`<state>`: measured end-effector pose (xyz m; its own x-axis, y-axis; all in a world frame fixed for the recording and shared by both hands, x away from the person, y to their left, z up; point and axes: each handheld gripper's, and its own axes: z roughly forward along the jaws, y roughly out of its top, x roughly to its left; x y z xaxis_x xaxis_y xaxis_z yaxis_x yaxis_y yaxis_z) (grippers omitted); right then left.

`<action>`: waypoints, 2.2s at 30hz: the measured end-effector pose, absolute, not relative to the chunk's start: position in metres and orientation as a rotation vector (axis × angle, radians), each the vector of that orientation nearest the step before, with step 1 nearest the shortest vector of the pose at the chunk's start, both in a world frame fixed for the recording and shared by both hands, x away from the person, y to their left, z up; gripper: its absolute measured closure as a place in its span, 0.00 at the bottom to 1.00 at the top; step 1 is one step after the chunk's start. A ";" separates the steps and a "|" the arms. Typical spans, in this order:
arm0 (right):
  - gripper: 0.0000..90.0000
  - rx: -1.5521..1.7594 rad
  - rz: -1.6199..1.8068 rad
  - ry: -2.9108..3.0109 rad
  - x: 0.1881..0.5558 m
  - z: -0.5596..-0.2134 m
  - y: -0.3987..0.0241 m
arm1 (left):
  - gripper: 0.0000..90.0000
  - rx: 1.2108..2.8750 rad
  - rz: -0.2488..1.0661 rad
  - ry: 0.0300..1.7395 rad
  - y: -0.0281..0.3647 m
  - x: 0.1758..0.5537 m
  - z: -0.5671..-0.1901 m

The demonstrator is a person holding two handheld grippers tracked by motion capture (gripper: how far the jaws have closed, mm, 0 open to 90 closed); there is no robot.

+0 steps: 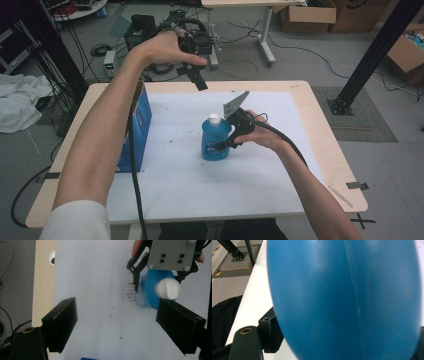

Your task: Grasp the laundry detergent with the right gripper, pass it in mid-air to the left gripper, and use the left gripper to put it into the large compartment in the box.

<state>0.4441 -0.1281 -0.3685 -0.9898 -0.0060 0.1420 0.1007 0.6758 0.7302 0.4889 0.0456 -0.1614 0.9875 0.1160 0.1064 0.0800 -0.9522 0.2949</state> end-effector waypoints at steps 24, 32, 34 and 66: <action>0.35 -0.055 -1.224 -2.785 0.442 -0.376 -0.128 | 0.20 2.828 0.171 0.157 0.047 0.490 -0.165; 0.39 -0.051 -1.226 -2.798 0.442 -0.376 -0.128 | 0.20 2.828 0.172 0.160 0.048 0.490 -0.165; 0.40 -0.052 -1.224 -2.803 0.442 -0.377 -0.128 | 0.20 2.826 0.172 0.161 0.048 0.490 -0.165; 0.49 -0.022 -1.297 -2.811 0.442 -0.381 -0.130 | 0.20 2.820 0.181 0.167 0.055 0.485 -0.166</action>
<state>0.4417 -0.1296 -0.3809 -0.9988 -0.0064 0.0479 0.0323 0.6491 0.7600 0.4847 0.0554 -0.1661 0.9852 0.1345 0.1062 0.0954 -0.9452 0.3121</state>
